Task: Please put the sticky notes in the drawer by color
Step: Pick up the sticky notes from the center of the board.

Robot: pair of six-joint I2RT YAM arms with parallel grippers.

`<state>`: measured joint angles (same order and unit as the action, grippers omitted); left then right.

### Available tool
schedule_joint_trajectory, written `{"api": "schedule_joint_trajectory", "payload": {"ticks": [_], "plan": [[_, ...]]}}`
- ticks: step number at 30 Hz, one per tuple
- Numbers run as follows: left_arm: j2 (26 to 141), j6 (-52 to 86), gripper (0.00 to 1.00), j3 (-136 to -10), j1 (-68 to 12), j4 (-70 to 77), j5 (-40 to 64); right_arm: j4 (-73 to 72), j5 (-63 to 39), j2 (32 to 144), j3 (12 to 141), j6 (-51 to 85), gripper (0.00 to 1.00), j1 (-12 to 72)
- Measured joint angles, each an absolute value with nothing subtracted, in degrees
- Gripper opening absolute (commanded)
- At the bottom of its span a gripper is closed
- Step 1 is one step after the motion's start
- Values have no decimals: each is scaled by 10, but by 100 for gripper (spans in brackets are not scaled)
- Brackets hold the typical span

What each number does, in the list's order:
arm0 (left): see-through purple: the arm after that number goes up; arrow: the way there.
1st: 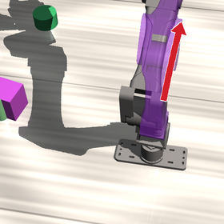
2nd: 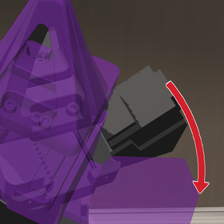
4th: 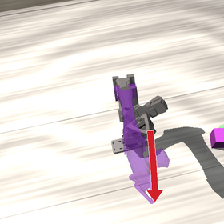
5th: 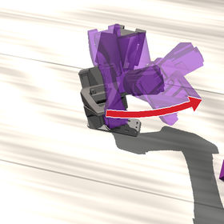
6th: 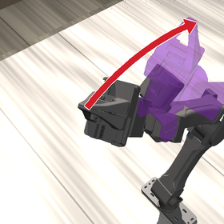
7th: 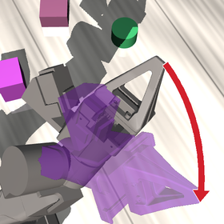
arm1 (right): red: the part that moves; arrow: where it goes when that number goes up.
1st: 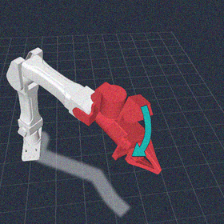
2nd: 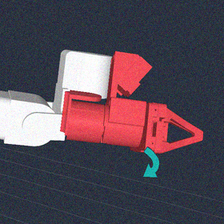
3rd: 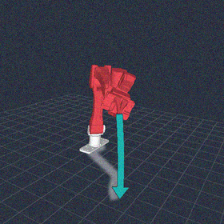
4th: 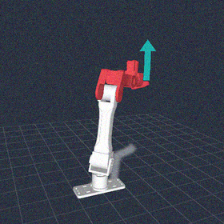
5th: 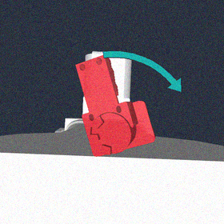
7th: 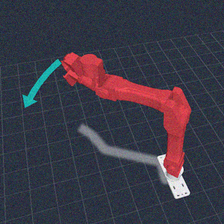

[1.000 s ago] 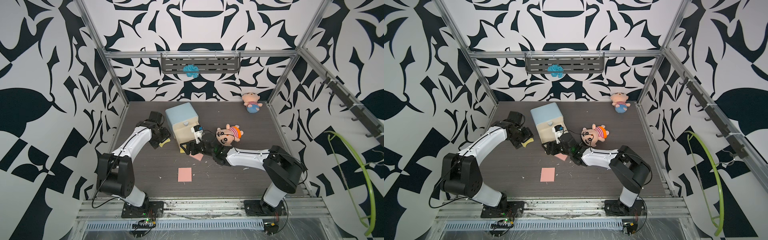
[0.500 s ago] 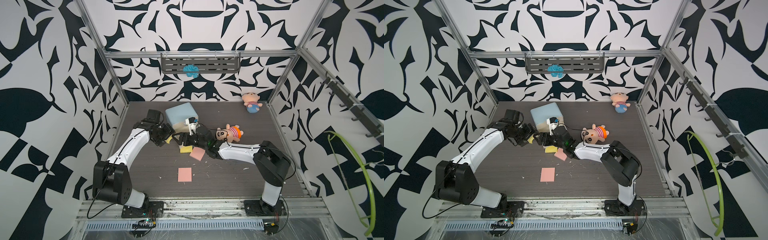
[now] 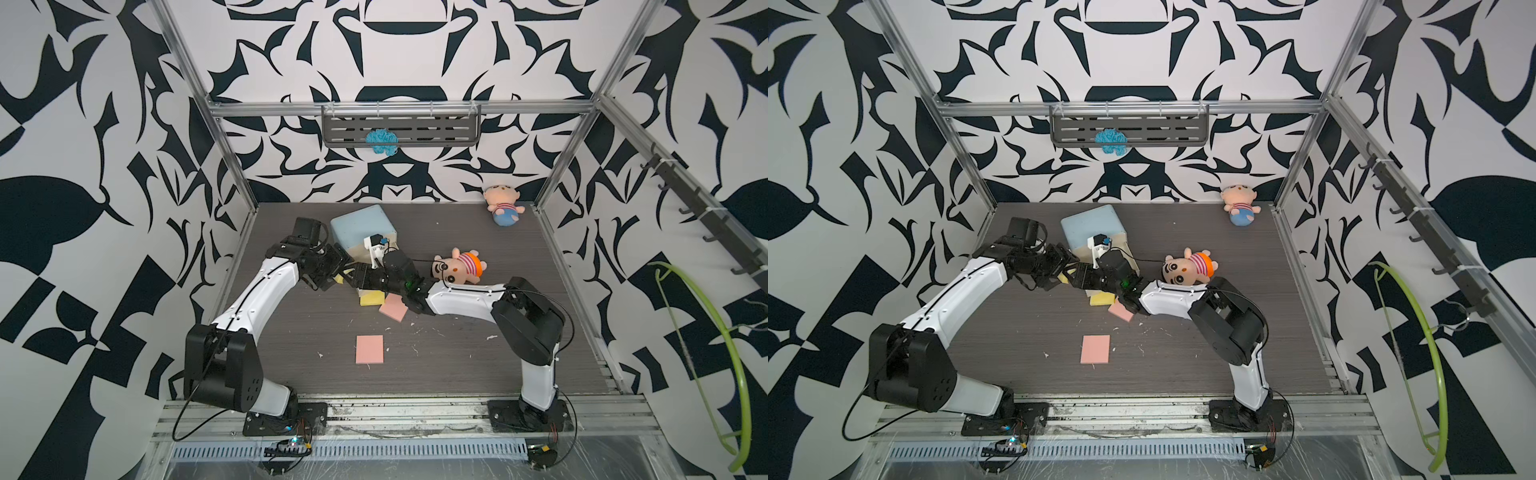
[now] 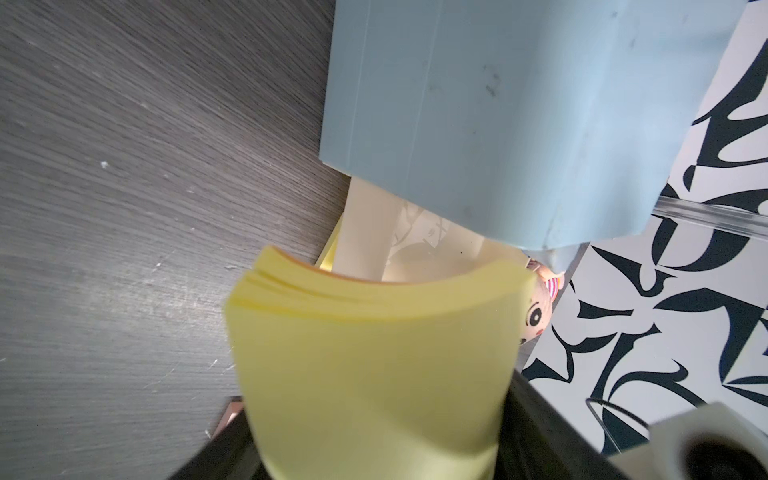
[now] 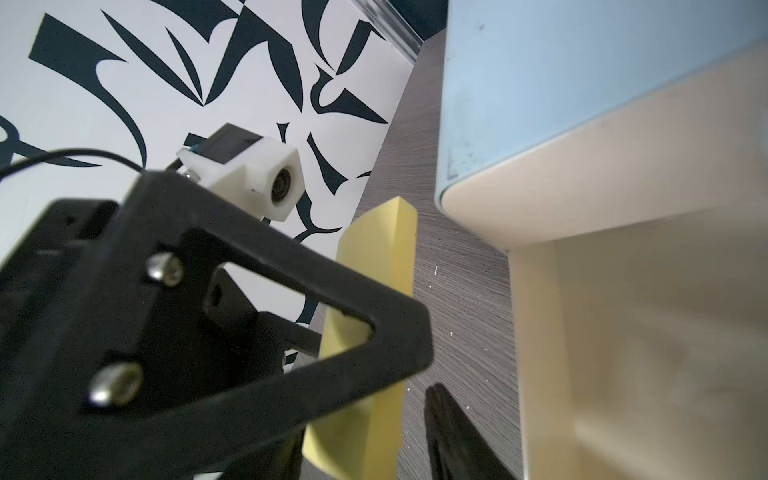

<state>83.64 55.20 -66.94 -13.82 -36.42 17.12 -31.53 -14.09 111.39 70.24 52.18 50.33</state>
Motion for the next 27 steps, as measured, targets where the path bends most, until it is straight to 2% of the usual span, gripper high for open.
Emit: {"api": "schedule_joint_trajectory", "payload": {"ticks": [6, 11, 14, 16, 21, 27], "plan": [[836, 553, 77, -669, -140, -362, 164, -322, -152, 1117, 705, 546, 21, 503], [836, 553, 79, -670, -140, -359, 162, -324, -155, 1117, 705, 565, 9, 503], [836, 553, 84, -670, -142, -359, 156, -324, -154, 1117, 705, 566, 6, 503], [836, 551, 100, -670, -143, -359, 147, -321, -153, 1117, 705, 565, 5, 503], [827, 531, 99, -670, -143, -360, 113, -317, -149, 1111, 685, 555, 2, 497], [737, 459, 99, -654, -143, -312, 74, -288, -126, 1059, 622, 539, 1, 481]]}}
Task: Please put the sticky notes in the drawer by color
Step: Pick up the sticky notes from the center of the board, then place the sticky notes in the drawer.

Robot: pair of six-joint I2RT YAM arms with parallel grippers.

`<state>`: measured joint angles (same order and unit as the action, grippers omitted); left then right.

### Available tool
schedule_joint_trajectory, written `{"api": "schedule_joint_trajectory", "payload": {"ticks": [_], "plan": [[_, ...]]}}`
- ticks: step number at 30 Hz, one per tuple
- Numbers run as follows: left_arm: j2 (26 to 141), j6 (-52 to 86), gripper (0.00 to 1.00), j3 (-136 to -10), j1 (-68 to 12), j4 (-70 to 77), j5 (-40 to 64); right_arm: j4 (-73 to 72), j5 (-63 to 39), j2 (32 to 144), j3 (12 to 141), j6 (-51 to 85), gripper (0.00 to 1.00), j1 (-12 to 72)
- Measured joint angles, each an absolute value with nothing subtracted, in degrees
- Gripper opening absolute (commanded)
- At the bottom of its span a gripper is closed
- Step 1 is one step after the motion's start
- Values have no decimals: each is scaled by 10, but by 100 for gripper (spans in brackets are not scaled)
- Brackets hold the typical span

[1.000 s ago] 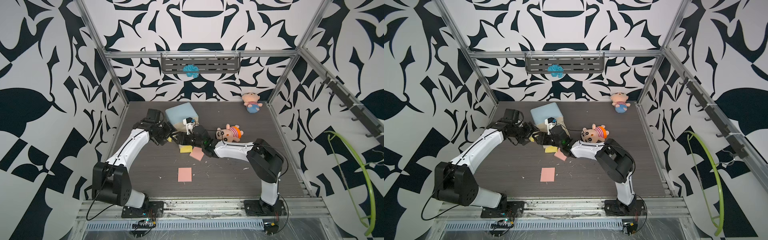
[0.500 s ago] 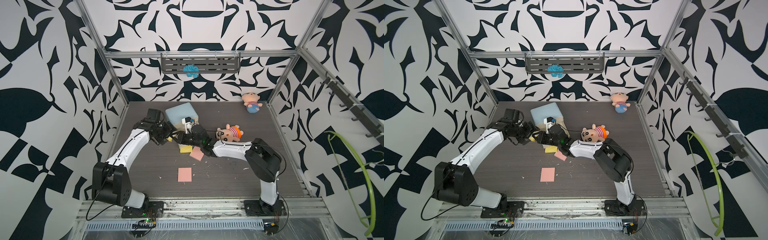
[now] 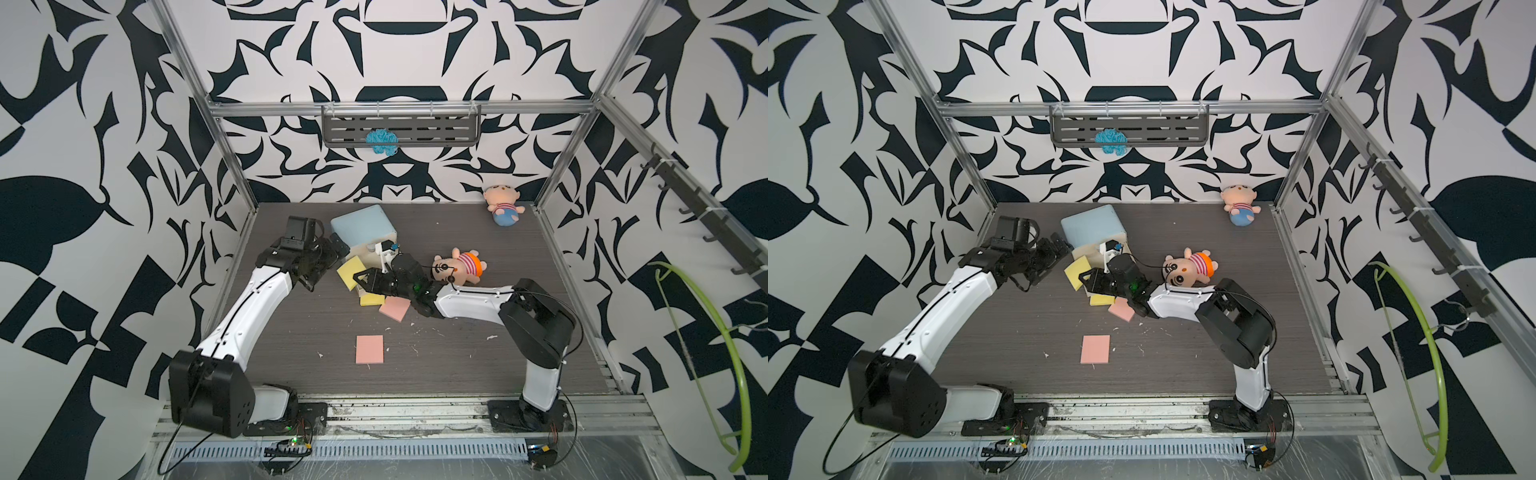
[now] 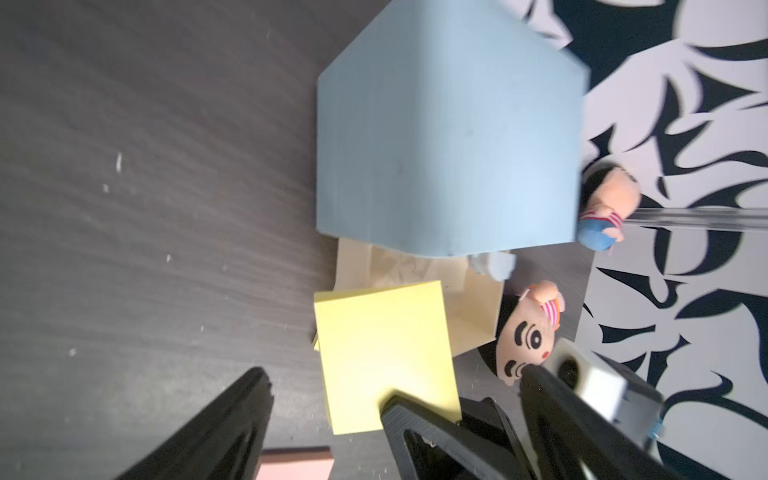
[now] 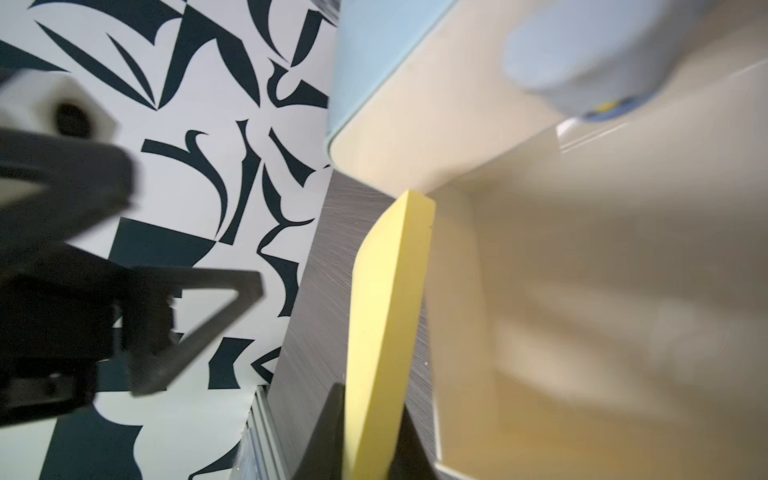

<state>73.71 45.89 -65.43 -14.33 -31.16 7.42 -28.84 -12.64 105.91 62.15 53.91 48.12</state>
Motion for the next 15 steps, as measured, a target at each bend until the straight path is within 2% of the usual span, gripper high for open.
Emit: {"api": "schedule_joint_trajectory", "payload": {"ticks": [5, 15], "plan": [[660, 335, 99, -594, -143, -226, 99, -258, -96, 1000, 584, 520, 0, 463], [648, 107, 99, -557, -144, -197, 188, -169, -66, 991, 597, 484, 0, 437]]}}
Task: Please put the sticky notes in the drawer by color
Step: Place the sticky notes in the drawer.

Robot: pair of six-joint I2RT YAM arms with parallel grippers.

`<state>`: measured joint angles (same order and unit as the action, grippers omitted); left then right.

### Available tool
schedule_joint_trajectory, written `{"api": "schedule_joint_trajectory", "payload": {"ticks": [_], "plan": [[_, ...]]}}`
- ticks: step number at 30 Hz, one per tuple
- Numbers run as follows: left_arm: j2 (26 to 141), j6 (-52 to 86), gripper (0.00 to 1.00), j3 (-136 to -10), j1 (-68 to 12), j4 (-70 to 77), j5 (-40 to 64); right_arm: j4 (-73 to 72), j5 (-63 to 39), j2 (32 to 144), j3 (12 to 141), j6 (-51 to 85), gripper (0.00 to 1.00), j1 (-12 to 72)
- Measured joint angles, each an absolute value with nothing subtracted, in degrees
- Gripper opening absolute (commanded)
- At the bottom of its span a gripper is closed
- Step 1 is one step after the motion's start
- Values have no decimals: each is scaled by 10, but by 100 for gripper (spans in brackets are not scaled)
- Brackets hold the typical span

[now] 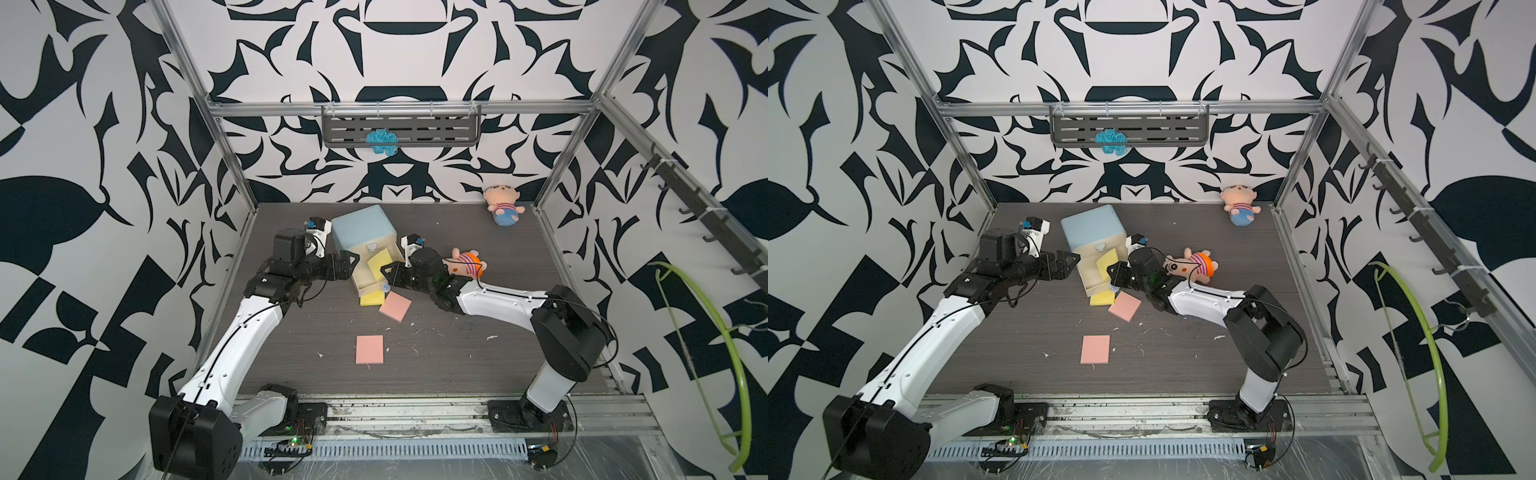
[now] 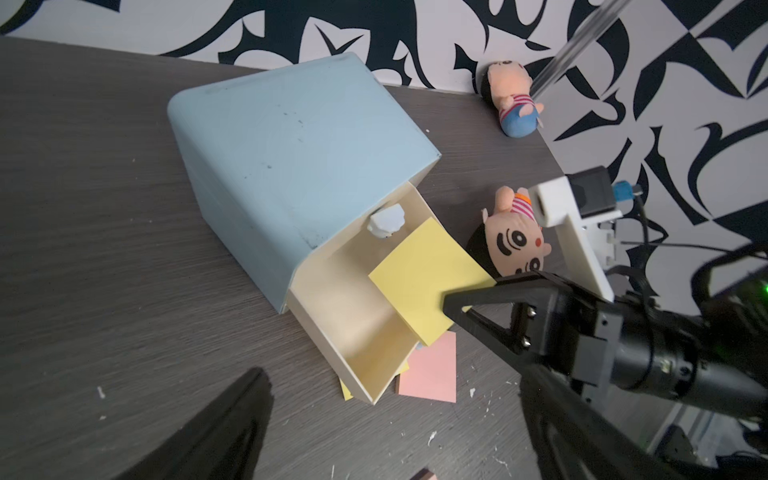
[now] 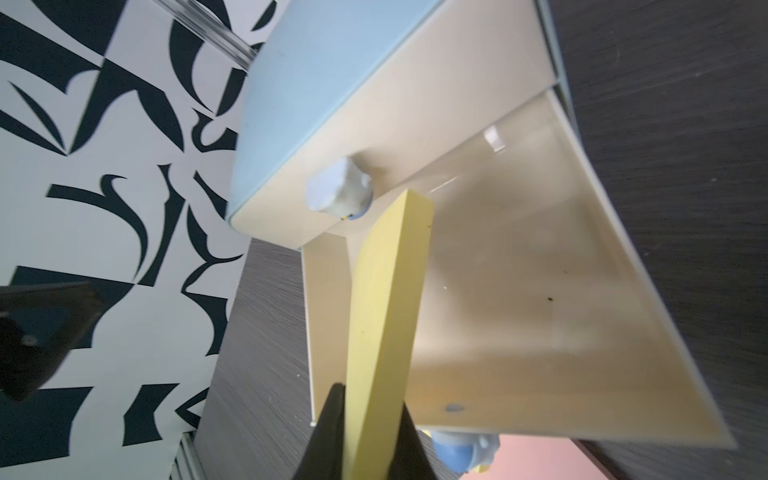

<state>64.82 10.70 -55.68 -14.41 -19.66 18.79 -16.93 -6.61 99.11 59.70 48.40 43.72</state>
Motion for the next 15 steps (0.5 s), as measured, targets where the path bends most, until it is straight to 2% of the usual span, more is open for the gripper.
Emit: {"api": "schedule_joint_trajectory", "payload": {"ticks": [7, 9, 11, 13, 15], "plan": [[648, 60, 99, -557, -144, -200, 196, -154, -86, 1060, 664, 483, 1, 437], [648, 55, 99, -556, -144, -200, 196, -151, -94, 1077, 681, 483, 7, 437], [648, 53, 99, -552, -144, -200, 196, -146, -101, 1092, 695, 483, 21, 437], [646, 50, 99, -546, -144, -201, 196, -138, -106, 1098, 703, 481, 46, 437], [646, 49, 99, -545, -144, -203, 196, -133, -106, 1096, 705, 473, 65, 438]]}}
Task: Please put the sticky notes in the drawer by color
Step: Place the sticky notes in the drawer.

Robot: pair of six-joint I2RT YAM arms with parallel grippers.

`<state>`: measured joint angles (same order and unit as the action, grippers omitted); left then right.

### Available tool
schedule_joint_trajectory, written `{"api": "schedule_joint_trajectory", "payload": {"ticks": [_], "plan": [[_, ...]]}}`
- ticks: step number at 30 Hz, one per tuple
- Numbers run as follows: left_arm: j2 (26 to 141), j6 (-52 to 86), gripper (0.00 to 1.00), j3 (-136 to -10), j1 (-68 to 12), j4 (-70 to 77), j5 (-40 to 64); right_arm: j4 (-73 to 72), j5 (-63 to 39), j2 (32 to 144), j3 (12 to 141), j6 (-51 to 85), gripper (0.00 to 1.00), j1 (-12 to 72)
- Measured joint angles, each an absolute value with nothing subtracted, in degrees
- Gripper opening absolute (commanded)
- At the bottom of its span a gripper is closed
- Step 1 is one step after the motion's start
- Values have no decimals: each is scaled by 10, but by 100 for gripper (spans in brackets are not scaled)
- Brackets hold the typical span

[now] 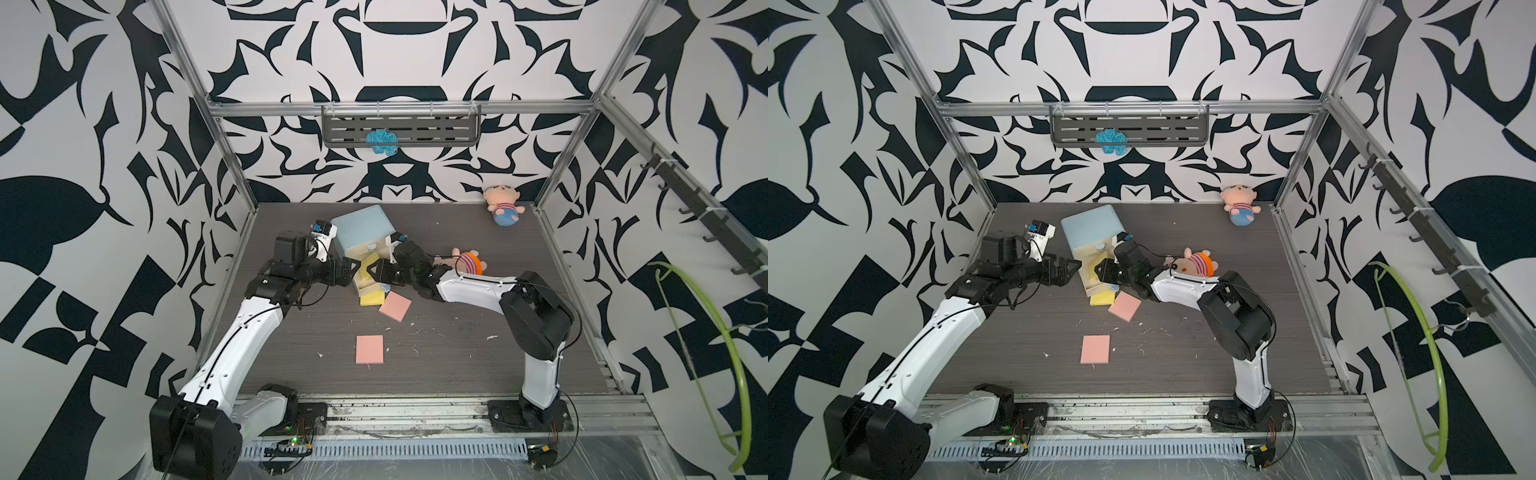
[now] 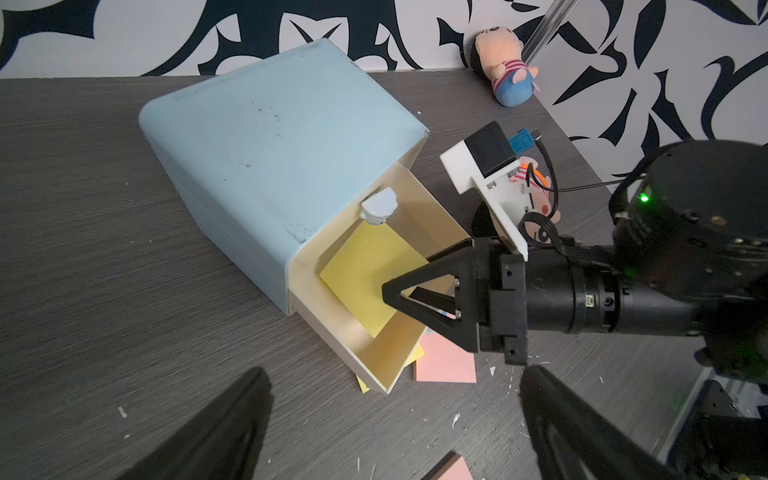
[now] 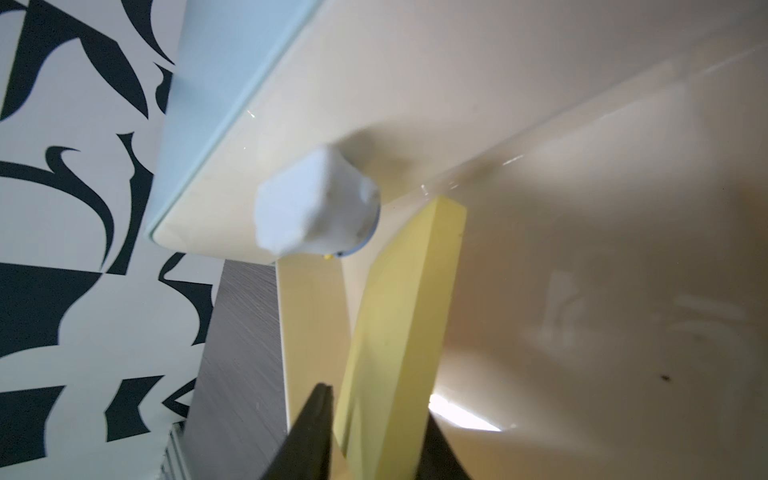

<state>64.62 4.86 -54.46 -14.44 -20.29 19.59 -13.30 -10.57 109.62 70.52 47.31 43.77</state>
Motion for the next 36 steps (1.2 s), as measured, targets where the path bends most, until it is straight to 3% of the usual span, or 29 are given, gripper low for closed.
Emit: {"api": "schedule_joint_trajectory", "payload": {"ticks": [4, 12, 23, 28, 36], "plan": [[646, 48, 99, -545, -144, -204, 196, -98, -88, 1067, 704, 447, 80, 439], [653, 67, 99, -545, -144, -183, 200, -20, -35, 964, 676, 397, 84, 439], [749, 285, 99, -589, -145, -156, 113, -34, 6, 848, 527, 266, 70, 439], [840, 387, 99, -684, -145, -194, 73, -98, -18, 854, 448, 230, 65, 440], [933, 440, 99, -781, -147, -251, 54, -184, -48, 916, 433, 227, 60, 440]]}}
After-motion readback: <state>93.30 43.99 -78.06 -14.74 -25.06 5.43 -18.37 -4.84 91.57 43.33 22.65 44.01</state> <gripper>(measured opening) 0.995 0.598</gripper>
